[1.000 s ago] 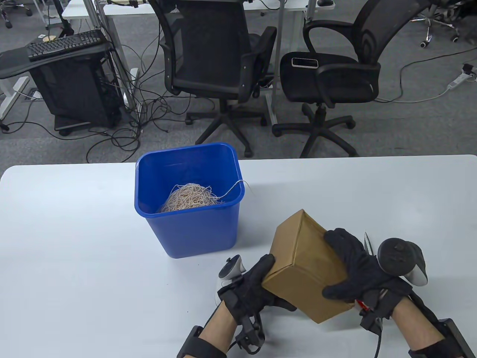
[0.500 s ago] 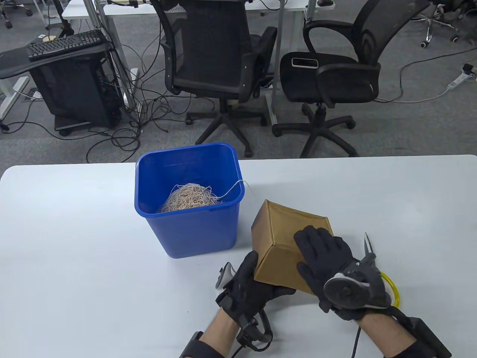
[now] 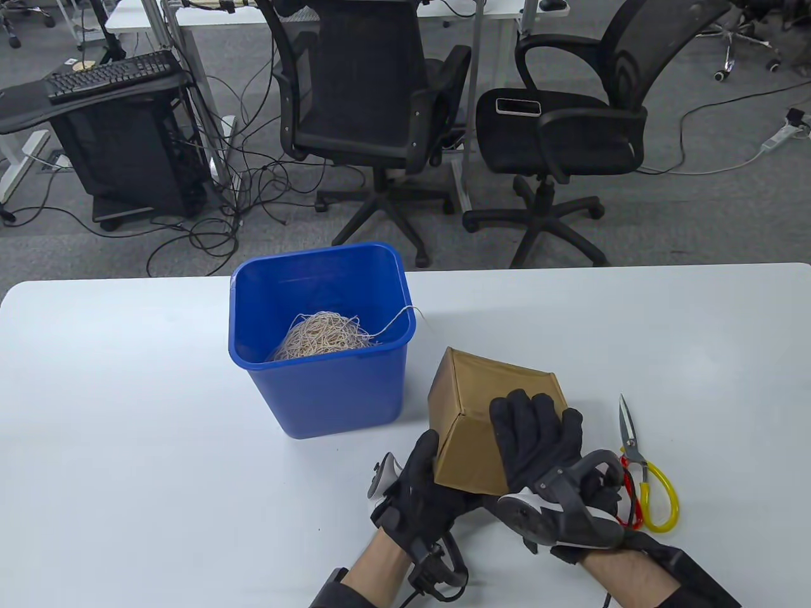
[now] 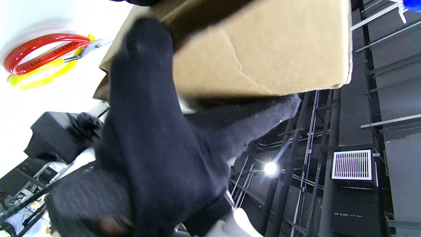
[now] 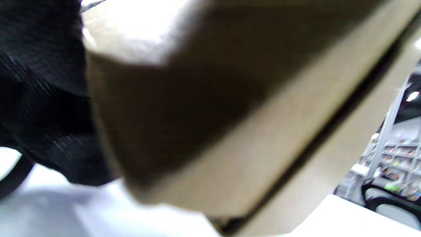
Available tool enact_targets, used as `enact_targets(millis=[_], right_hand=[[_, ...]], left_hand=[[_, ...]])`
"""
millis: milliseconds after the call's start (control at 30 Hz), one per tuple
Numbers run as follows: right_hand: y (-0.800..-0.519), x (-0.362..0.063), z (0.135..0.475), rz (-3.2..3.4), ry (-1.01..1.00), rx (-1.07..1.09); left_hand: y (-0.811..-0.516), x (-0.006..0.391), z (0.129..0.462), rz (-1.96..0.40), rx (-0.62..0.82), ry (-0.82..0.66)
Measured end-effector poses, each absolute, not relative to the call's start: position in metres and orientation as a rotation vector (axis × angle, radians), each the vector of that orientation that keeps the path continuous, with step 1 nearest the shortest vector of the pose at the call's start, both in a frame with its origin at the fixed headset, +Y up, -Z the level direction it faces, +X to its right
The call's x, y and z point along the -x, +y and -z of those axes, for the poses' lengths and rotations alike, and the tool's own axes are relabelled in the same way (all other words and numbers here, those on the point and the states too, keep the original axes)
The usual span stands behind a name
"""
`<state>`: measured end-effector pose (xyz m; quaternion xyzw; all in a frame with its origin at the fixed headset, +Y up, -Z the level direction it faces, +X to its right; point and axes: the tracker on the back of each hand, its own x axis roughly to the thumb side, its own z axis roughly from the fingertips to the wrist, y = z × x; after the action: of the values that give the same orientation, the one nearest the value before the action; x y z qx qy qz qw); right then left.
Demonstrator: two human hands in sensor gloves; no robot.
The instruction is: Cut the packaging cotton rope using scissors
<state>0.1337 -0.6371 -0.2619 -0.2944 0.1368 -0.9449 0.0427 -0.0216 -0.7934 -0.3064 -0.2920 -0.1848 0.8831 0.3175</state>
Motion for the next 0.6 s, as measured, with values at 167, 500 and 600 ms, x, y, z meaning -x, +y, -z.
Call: enact_targets(millis=[167,500,600], right_hand=[[-0.612,-0.129,0.251,2.909,0.131,1.029],[-0.568,-0.120,0.241,3.002,0.276,1.069],[-0.559,-0.126,0.249,3.088,0.293,1.077]], left_hand=[[-0.794,0.026,0.310,-2.310,0.740,-0.486],[-0.794,0.034,0.312,-2.255,0.696,-0.507],[-0.793,0.038,0.314,-2.236,0.673,-0.524]])
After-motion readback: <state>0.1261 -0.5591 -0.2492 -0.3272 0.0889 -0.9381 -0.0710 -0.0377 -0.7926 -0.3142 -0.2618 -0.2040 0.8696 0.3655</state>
